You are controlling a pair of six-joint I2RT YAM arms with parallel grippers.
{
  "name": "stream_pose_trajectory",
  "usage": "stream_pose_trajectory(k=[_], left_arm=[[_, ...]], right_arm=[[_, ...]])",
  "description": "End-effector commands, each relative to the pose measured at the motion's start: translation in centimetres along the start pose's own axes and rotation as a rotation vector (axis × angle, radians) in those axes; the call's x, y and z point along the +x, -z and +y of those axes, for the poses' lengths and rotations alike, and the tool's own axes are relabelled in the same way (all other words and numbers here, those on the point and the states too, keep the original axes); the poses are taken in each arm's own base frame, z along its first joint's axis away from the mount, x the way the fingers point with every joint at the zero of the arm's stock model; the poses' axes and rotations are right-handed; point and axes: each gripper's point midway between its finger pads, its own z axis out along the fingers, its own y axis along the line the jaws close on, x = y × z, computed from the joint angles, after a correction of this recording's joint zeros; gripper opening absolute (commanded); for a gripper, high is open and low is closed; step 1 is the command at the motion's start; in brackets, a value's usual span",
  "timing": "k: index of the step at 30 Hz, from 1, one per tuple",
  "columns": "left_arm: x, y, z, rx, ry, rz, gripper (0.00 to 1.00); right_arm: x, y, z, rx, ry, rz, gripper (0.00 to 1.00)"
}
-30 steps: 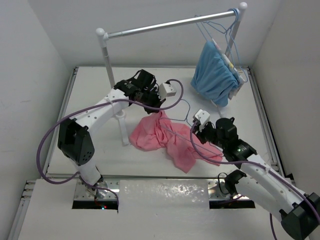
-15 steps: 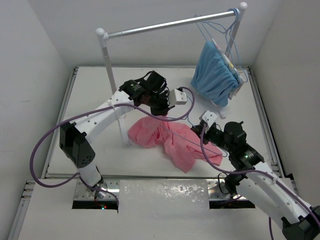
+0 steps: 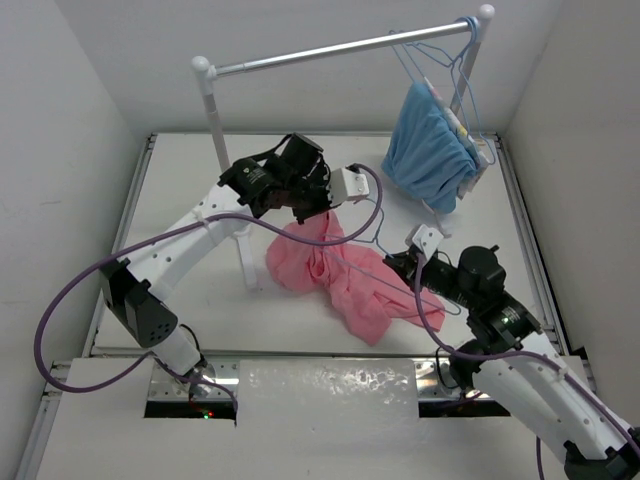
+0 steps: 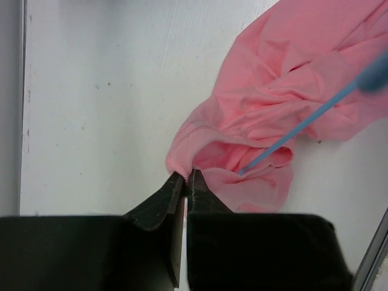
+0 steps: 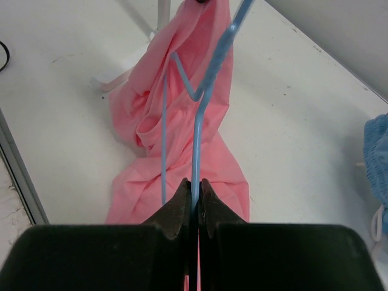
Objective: Place the t-shirt on the hanger
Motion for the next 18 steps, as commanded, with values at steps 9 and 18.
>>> stream_pose_trajectory(k=[9, 18], left_arm=[[-3.5, 1.5, -1.4, 0.093, -0.087, -0.122, 0.00], [-3.4, 1.3, -0.9, 0.070, -0.098, -0.118, 0.00]], right_arm=[[-6.7, 3.4, 0.3, 0.014, 0.057, -0.200, 0.00], [-6.5, 3.1, 0.0, 0.028, 0.045, -0.202, 0.00]])
